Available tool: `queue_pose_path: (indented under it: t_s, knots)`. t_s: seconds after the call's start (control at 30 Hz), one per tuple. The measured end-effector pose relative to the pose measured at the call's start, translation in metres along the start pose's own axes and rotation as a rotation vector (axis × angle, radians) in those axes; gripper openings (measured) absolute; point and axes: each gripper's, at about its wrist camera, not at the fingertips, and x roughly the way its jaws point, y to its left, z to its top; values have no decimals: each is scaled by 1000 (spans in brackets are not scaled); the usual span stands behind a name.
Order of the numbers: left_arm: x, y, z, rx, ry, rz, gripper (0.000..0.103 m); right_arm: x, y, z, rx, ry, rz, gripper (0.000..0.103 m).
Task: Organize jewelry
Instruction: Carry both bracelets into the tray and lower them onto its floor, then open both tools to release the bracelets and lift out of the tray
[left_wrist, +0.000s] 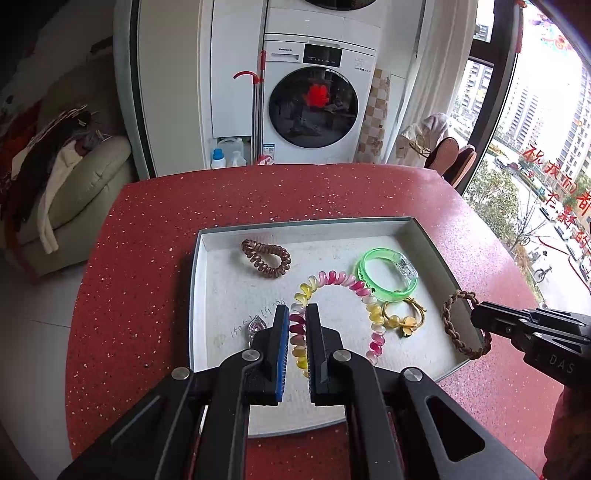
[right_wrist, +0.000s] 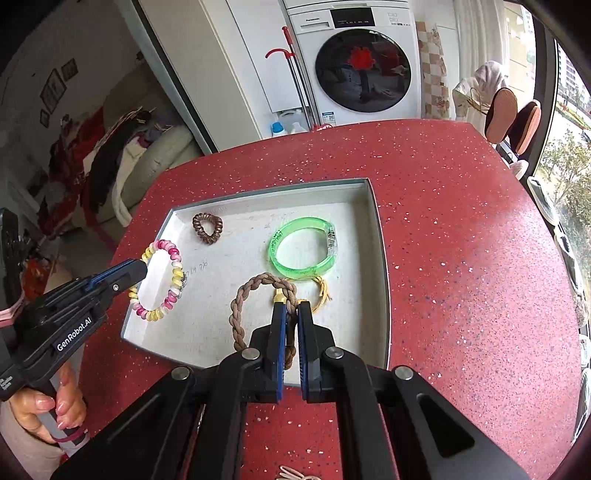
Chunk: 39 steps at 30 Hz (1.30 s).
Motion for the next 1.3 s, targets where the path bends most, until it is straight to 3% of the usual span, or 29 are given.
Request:
queue_pose_path:
  t_s: [0.3,0.8,0.9,0.97,1.3]
  knots:
    - [51,-9,-8,43,74,47,27,42,-16,4,22,58,-58,7]
    - [62,-19,-24,109,85,152,27,66,-20,-9,24,108,-46,9]
    - [54,-17,-23,88,72,159,27,63,-21,-10,38,95,-18,21]
    - [47,-18,-23,83,55,158,27,57,-21,-10,44,77,-11,58]
    - [15,-17,-25,64,-2,151,27,8,-14,-21,69,-29,54,67]
